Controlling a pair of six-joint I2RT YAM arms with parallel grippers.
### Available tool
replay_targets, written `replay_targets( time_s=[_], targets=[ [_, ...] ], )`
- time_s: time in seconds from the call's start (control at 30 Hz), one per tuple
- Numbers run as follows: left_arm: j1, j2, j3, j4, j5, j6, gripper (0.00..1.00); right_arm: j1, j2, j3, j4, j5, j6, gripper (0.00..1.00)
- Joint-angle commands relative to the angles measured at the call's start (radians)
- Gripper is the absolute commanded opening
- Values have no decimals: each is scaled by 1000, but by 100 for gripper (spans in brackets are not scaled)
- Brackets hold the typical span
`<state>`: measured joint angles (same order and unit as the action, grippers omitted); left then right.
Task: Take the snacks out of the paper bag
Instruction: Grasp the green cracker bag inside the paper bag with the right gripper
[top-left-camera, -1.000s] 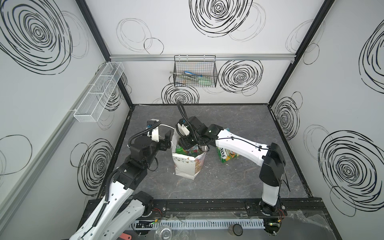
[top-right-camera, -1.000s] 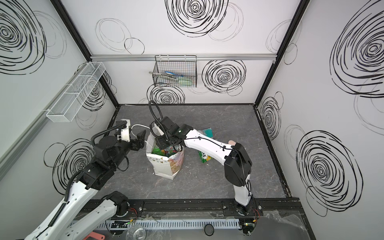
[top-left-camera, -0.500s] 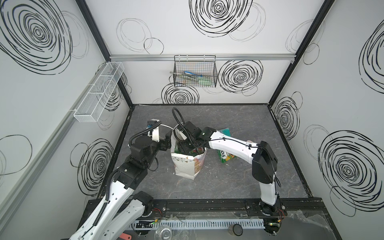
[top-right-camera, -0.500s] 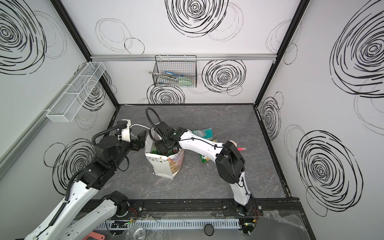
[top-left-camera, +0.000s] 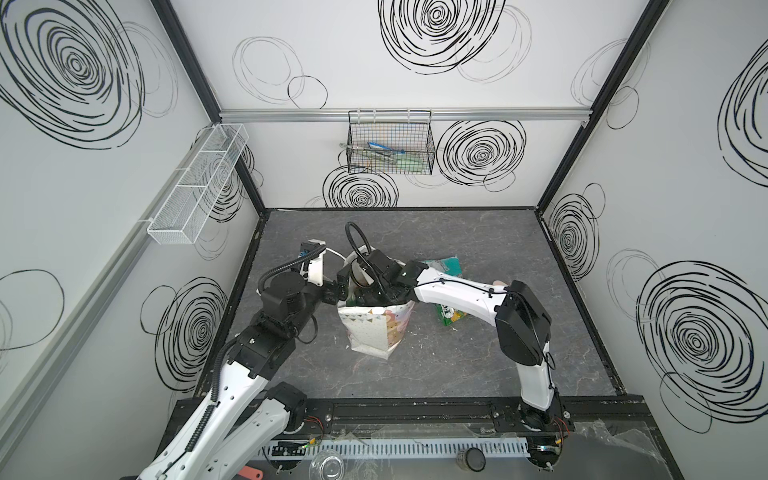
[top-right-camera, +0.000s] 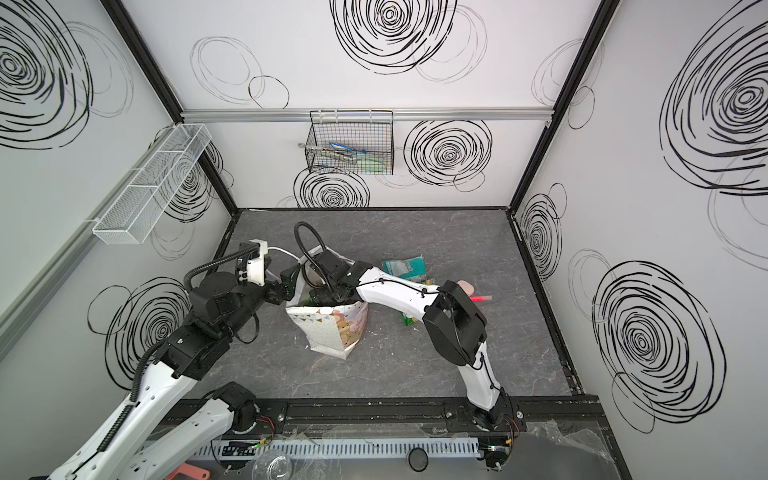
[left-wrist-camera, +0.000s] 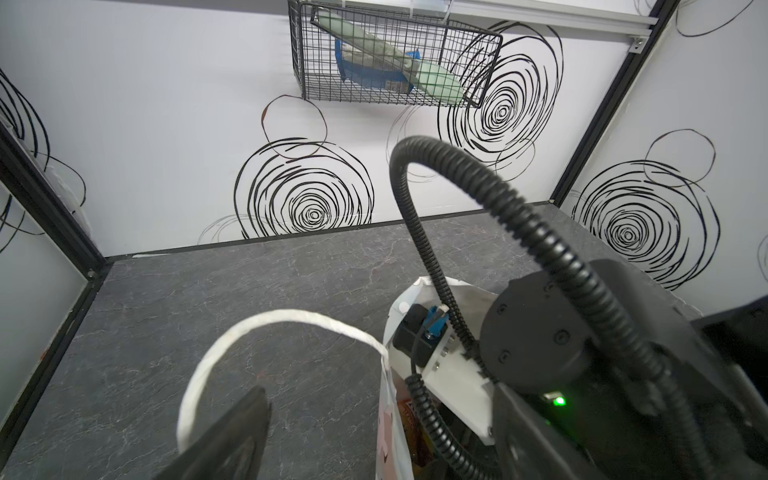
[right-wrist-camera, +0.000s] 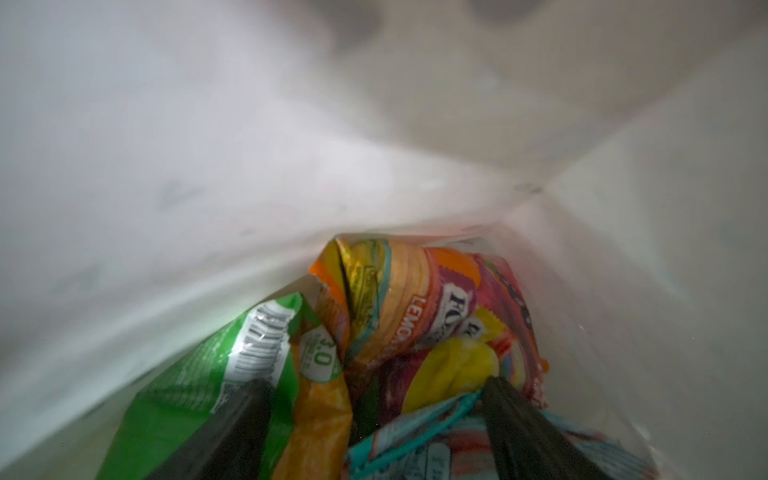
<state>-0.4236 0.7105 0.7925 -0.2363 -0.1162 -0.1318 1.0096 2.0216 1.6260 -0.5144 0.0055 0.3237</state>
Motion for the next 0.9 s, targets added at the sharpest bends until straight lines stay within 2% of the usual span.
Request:
replay_targets(
  time_s=[0.0, 0.17, 0.33, 0.37, 0.47, 0.63, 0.87],
  targets=[
    [-4, -13, -6, 50, 9, 3, 87, 16, 98, -71, -108, -16, 3, 83],
    [-5, -11, -6, 51, 9, 3, 89, 16, 85, -69, -105, -24, -1, 62],
    [-9, -20, -7, 55, 23, 6, 93, 16, 54, -34, -113, -3, -12, 28],
    [-9, -21, -9, 57, 23, 5, 94, 16, 49, -27, -118, 1, -14, 25],
    [-13, -23, -9, 58, 24, 4, 95, 16, 25, -7, -131, 22, -18, 20],
    [-18, -28, -9, 58, 22, 4, 97, 15, -33, 17, -126, 33, -21, 2],
    [-23, -36, -13, 63, 26, 6, 98, 14, -97, 53, -113, 47, -19, 0]
  ],
)
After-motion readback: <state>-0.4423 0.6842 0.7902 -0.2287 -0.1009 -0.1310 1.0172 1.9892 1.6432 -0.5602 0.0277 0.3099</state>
